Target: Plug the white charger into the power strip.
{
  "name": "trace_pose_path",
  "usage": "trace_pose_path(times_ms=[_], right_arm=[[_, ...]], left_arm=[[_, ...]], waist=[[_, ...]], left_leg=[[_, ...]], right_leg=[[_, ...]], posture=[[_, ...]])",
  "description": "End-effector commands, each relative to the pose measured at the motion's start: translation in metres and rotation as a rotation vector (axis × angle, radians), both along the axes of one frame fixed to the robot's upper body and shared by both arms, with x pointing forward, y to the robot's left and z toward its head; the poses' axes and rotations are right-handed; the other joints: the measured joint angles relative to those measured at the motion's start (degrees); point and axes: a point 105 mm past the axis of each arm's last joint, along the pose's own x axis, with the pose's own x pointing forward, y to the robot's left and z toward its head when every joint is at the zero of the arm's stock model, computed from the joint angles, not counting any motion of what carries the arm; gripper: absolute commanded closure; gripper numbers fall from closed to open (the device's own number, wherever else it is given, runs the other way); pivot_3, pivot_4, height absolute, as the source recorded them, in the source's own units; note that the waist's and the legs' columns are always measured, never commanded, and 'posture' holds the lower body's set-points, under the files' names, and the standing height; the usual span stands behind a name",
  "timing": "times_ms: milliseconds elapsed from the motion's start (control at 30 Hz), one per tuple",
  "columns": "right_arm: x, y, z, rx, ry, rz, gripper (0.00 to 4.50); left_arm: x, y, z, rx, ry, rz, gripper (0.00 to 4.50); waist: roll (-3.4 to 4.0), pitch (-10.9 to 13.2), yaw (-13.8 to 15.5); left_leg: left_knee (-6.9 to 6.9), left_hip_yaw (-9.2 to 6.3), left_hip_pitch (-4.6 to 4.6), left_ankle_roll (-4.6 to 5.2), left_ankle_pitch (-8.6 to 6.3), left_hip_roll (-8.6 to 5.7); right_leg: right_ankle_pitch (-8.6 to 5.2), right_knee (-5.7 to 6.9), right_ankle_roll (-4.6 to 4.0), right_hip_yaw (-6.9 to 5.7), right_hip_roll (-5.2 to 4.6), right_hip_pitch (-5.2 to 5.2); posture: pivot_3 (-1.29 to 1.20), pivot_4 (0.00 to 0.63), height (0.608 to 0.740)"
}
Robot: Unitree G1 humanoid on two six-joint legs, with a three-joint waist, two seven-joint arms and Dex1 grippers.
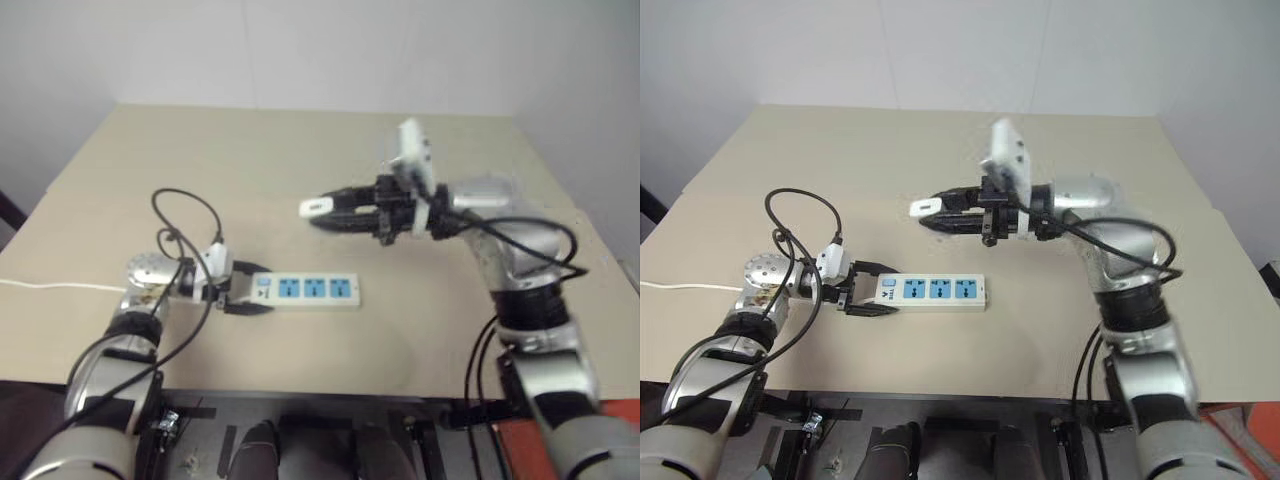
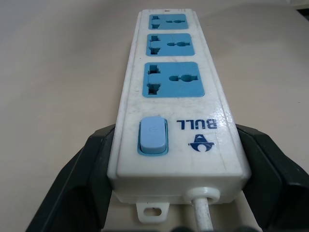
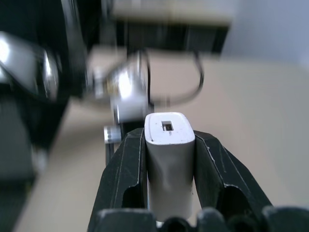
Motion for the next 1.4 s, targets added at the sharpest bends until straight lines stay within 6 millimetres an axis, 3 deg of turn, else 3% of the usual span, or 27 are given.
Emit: trace_pose_path(times_ms=[33, 167, 300, 700, 1400], right_arm=[[0.002, 0.006, -0.006, 0.202, 0.038, 0.022, 3.39], [0.009, 0.027, -0.035, 0.231, 0.107, 0.030, 3.39], [0.003, 0.042, -0.055, 0.226, 0.134, 0.105, 3.39], [0.004, 0.048, -0.098, 0.142, 0.092, 0.134, 3.39], [0.016, 0.030, -0.116, 0.114, 0.141, 0.045, 3.39]], left_arm=[[-0.004, -0.007, 0.003, -0.005, -0.003, -0.051, 1.23], [-0.007, -0.011, 0.005, -0.022, 0.003, -0.069, 1.23], [-0.011, -0.012, 0.005, -0.040, 0.017, -0.080, 1.23], [-0.014, -0.008, 0.003, -0.032, 0.022, -0.077, 1.23], [-0.010, -0.003, 0.002, -0.022, 0.026, -0.053, 1.23]], waist=[[0.05, 0.0, -0.2], [0.07, 0.0, -0.4], [0.08, 0.0, -0.3], [0.09, 0.1, -0.4], [0.09, 0.1, -0.4]], left_leg=[[-0.03, 0.00, 0.01, 0.00, 0.00, 0.00], [-0.04, 0.00, 0.01, 0.00, 0.00, 0.00], [-0.05, 0.00, 0.00, 0.00, 0.00, 0.00], [-0.06, 0.00, 0.01, 0.00, 0.00, 0.00], [-0.06, 0.00, 0.08, 0.00, 0.00, 0.01]], right_leg=[[0.00, 0.03, 0.00, 0.01, 0.00, -0.03], [0.00, 0.05, 0.00, 0.02, 0.01, -0.07], [0.00, 0.02, 0.00, 0.02, 0.02, -0.07], [0.00, 0.01, 0.00, 0.02, 0.03, -0.07], [0.00, 0.03, 0.00, 0.03, 0.03, -0.03]], posture=[[0.00, 0.150, 0.740], [0.00, 0.150, 0.740], [0.00, 0.150, 0.740], [0.00, 0.150, 0.740], [0.00, 0.150, 0.740]])
